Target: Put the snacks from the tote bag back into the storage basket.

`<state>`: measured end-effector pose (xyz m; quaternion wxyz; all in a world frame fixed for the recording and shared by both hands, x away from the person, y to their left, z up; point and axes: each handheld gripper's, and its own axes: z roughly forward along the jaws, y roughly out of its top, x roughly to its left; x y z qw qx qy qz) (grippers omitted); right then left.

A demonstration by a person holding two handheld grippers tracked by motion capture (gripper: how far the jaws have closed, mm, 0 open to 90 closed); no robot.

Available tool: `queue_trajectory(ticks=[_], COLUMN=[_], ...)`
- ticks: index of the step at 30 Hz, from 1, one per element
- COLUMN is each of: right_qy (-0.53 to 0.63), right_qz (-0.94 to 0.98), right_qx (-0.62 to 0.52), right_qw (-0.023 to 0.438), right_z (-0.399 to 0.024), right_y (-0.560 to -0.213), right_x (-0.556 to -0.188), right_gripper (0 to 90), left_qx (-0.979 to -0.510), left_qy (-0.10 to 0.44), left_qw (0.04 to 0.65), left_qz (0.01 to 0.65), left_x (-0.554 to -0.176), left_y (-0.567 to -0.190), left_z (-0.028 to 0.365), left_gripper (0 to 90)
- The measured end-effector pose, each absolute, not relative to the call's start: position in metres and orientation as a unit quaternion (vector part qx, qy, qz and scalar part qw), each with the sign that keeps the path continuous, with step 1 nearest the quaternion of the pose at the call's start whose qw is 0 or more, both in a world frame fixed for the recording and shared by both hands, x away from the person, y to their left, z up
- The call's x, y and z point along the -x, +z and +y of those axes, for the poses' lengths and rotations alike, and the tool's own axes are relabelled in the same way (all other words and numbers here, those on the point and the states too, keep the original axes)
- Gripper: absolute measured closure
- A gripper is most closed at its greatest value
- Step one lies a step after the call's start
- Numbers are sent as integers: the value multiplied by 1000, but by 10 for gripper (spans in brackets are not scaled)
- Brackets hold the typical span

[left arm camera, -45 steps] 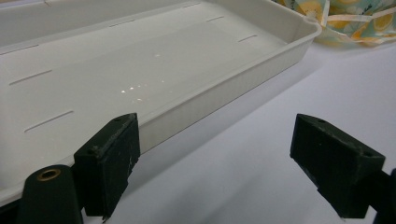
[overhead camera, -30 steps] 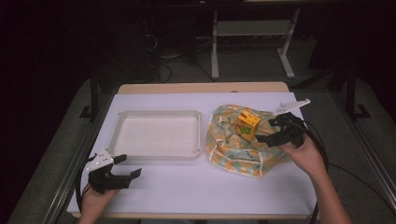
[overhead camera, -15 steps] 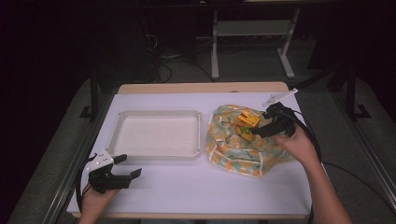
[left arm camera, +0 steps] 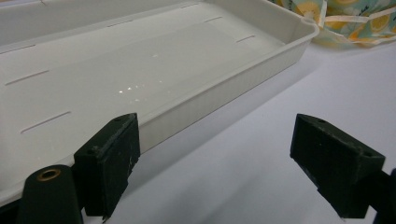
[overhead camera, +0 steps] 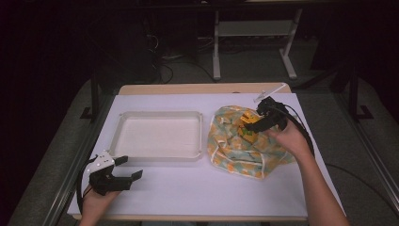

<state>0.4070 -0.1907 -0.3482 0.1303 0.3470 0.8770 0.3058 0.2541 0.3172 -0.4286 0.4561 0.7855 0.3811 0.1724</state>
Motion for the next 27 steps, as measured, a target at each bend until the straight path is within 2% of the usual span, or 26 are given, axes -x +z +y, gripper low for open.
queue_trajectory(ticks=[5,14,26,27], right_qy=[293,290,282,280], right_qz=[880,883,888,888], right_qx=[-349,-345,-342,-343], right_qw=[131,130,123,120], right_z=[-189,-188,-187,-186], right_y=[-355,-360,-365,-366], right_x=[-413,-420,-424,-424], right_gripper=[191,284,342,371], left_qx=[-785,-785,-786,-786], left_qy=[172,172,173,173], left_qw=[456,457,454,455], left_qz=[382,381,382,382], left_x=[-254,-254,-254,-254], left_y=[-429,-429,-428,-429], left_z=[318,318,318,318], left_gripper=[154,154,155,154])
